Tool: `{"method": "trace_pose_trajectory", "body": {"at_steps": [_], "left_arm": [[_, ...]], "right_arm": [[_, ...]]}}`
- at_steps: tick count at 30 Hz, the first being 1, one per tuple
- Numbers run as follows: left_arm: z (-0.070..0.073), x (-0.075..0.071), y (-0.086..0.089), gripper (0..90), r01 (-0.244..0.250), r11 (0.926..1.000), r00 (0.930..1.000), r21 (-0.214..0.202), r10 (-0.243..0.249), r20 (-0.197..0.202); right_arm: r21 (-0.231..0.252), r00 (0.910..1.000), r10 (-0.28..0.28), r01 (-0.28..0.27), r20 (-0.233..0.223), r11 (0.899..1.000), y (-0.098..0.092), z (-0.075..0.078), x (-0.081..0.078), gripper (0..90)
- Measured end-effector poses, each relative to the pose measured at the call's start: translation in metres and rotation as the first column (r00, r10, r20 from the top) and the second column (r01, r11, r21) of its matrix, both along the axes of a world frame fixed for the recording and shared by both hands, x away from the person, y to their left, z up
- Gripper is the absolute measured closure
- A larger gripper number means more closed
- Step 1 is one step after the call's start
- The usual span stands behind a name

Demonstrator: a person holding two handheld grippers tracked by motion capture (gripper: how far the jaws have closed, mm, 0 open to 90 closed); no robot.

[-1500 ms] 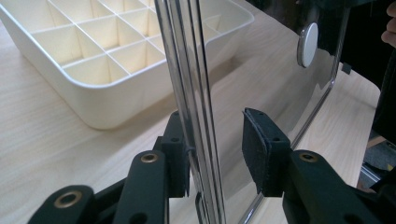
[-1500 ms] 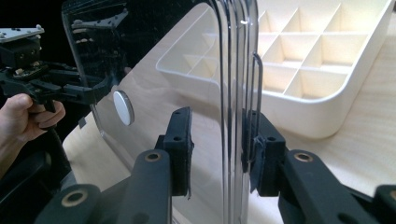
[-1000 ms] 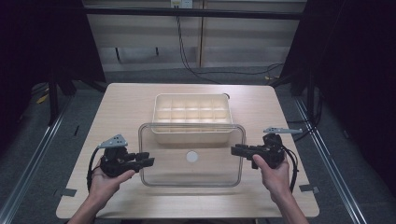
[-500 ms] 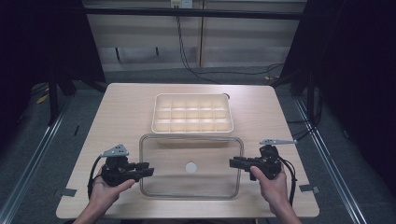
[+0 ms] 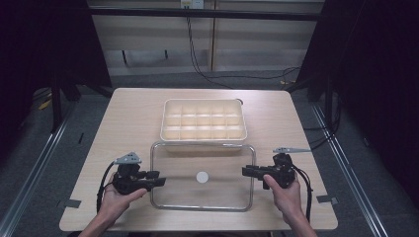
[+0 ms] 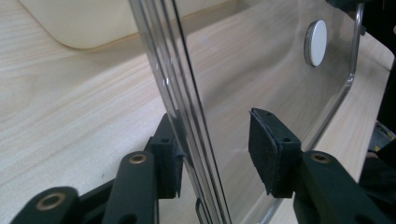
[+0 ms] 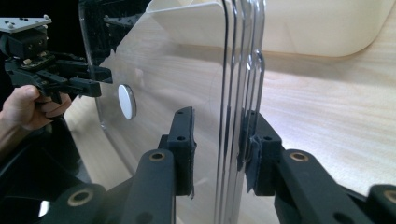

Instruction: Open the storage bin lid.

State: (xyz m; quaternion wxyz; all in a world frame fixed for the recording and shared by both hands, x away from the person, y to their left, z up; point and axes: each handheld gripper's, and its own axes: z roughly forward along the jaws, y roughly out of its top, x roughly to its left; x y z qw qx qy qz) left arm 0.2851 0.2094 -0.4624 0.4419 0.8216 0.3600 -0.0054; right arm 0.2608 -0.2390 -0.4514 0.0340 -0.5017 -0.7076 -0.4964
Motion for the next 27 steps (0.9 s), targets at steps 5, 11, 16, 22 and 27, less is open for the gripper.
{"method": "trace_pose_trajectory", "body": {"at_steps": [5,11,16,22,27], "left_arm": [[-0.005,0.003,-0.001,50.0,-0.003,1.0000,1.0000,0.009,0.003,-0.006],[-0.007,0.002,-0.001,49.5,-0.017,0.9995,0.9999,0.027,0.017,0.005],[-0.010,0.003,0.000,49.2,-0.027,0.9991,0.9996,0.032,0.026,0.005],[-0.015,0.009,0.001,48.2,-0.040,0.9990,0.9986,0.018,0.041,-0.033],[-0.018,0.010,0.000,46.6,-0.037,0.9988,0.9983,0.034,0.038,-0.044]], "right_arm": [[-0.009,0.9998,0.000,0.000,0.022,1.000,0.001,-0.003,0.000,69.5],[-0.009,0.9998,0.000,0.000,0.020,1.000,0.000,-0.007,0.003,69.5],[-0.017,1.0000,-0.002,0.002,0.006,1.000,0.000,-0.009,0.004,69.0],[-0.035,0.9997,0.011,-0.011,-0.022,0.999,0.002,-0.016,0.008,67.2],[-0.065,0.9991,0.011,-0.014,-0.041,0.998,0.003,-0.021,0.009,63.6]]}}
